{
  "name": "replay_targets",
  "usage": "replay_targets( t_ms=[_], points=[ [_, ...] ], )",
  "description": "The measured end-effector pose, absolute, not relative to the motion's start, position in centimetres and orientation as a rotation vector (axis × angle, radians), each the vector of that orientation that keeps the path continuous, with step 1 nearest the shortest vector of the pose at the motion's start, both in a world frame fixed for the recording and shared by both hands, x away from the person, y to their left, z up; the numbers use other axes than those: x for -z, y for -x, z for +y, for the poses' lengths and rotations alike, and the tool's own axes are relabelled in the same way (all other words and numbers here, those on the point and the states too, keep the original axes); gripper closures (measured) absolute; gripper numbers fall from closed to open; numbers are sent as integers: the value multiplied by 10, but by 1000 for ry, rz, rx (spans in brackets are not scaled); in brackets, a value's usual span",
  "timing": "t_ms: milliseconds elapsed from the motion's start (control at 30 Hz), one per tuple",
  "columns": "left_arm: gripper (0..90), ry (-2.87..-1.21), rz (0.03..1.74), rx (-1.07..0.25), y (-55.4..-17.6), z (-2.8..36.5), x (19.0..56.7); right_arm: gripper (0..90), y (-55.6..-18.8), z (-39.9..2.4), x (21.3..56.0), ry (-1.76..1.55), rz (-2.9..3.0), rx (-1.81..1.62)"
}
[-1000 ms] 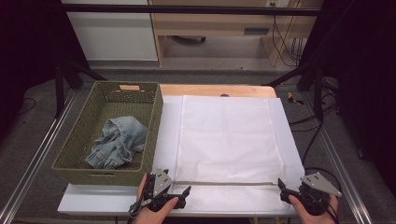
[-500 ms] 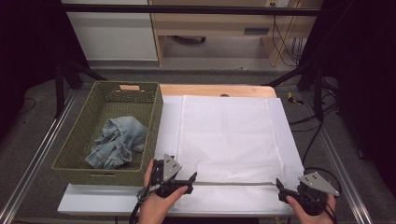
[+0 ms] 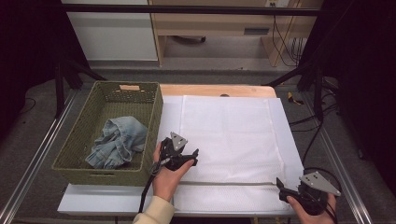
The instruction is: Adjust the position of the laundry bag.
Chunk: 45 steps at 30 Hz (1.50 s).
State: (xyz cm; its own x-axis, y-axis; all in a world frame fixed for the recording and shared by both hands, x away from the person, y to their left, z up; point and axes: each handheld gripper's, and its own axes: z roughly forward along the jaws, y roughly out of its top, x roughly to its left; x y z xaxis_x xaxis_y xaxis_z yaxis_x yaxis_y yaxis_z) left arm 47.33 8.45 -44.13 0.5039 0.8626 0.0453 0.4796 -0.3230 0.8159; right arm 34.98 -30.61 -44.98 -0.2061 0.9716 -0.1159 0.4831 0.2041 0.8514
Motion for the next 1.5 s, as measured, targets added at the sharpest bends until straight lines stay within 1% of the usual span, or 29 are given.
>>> replay_targets(
  t_ms=[33,200,233,433,533,833,967,1133,1267,1500],
  points=[
    [164,-1951,1124,-602,-477,85,444,58,-349,-306,449,-1365,1792,-911],
    [161,-1953,1157,-618,-482,86,447,49,-348,-310,448,-1383,1794,-934],
    [161,-1950,1175,-599,-484,87,449,49,-347,-310,448,-1387,1801,-935],
    [159,-1982,1190,-597,-492,85,457,48,-348,-311,449,-1391,1814,-951],
    [155,-1974,1210,-579,-495,86,460,48,-348,-311,450,-1394,1823,-953],
    [155,-1984,1246,-598,-503,88,468,48,-349,-313,451,-1412,1841,-953],
    [185,-2004,1252,-631,-505,88,470,48,-349,-312,451,-1405,1848,-956],
    [221,-2012,1263,-608,-507,88,475,48,-349,-311,451,-1400,1854,-955],
    [258,-1993,1287,-622,-508,90,477,50,-349,-310,451,-1409,1828,-972],
    [277,-1997,1287,-613,-509,90,479,51,-349,-309,452,-1411,1834,-965]
  ],
)
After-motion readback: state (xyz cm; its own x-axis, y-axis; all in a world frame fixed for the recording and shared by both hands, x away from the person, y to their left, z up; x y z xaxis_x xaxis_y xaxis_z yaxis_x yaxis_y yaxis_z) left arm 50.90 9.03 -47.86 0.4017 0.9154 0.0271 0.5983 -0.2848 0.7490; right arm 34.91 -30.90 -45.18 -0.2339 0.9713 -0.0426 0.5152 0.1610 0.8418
